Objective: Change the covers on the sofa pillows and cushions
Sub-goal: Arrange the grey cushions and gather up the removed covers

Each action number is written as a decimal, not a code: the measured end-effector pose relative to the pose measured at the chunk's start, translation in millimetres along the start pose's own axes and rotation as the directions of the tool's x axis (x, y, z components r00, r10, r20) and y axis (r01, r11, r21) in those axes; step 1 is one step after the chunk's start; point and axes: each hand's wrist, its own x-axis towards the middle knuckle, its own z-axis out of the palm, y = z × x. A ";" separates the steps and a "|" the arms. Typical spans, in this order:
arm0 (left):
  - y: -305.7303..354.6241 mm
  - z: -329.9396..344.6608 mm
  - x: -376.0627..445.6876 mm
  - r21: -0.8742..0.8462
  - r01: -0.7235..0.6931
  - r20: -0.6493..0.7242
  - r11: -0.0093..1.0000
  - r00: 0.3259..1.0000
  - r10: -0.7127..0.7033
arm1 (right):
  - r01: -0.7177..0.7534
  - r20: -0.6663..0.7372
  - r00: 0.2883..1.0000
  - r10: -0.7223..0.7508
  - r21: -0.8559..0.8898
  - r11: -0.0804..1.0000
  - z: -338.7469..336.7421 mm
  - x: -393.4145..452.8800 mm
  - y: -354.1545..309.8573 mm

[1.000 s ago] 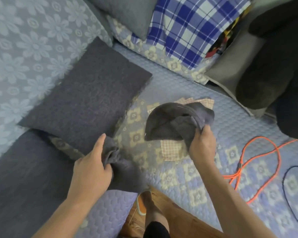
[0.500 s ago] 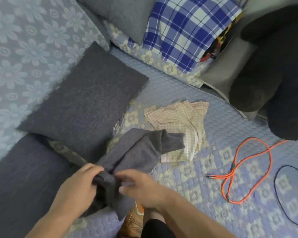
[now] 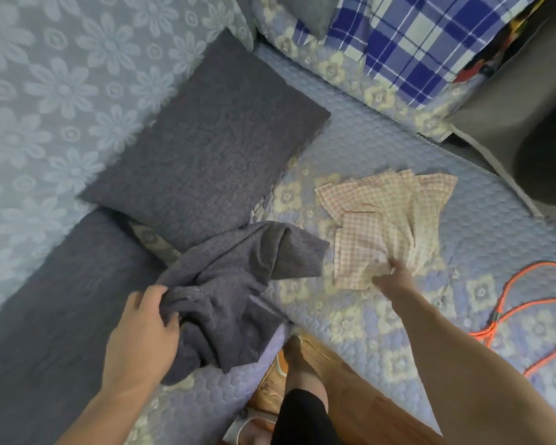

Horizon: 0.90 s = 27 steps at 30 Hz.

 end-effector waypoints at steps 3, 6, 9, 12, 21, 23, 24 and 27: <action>-7.7 -4.9 -7.5 -0.056 0.020 0.009 0.998 1.000 -0.020 | 0.040 -0.166 0.985 -0.053 -0.080 0.996 -2.4 -38.1 -22.8; -18.3 -23.6 -21.3 -0.187 0.117 0.000 0.975 0.993 -0.119 | 0.300 -0.300 0.894 -0.332 -0.150 0.942 -17.2 -108.4 -58.7; -31.9 -61.4 -44.3 -0.395 0.127 -0.047 0.910 0.986 -0.159 | 0.550 -0.475 0.668 -0.573 -0.203 0.810 -44.3 -191.5 -85.7; -53.1 -108.6 -77.0 -0.575 0.070 -0.146 0.815 0.971 -0.187 | 0.721 -0.532 0.471 -0.704 -0.228 0.655 -59.3 -280.8 -107.7; -201.9 -235.7 -189.2 -0.613 -0.138 -0.471 0.778 0.855 -0.219 | 0.967 -0.229 0.254 -0.940 0.034 0.253 -27.4 -533.0 -170.4; -247.7 -242.4 -220.8 -0.599 -0.091 -0.522 0.796 0.797 -0.302 | 0.979 -0.133 0.195 -0.972 0.089 0.184 -9.1 -574.9 -180.0; -268.0 -243.5 -238.5 -0.606 -0.067 -0.547 0.792 0.759 -0.354 | 0.981 -0.077 0.169 -0.983 0.114 0.160 1.9 -594.7 -184.8; -309.1 -243.2 -288.1 -0.680 -0.015 -0.577 0.733 0.628 -0.523 | 0.976 0.088 0.067 -0.994 0.201 0.084 36.6 -643.6 -197.2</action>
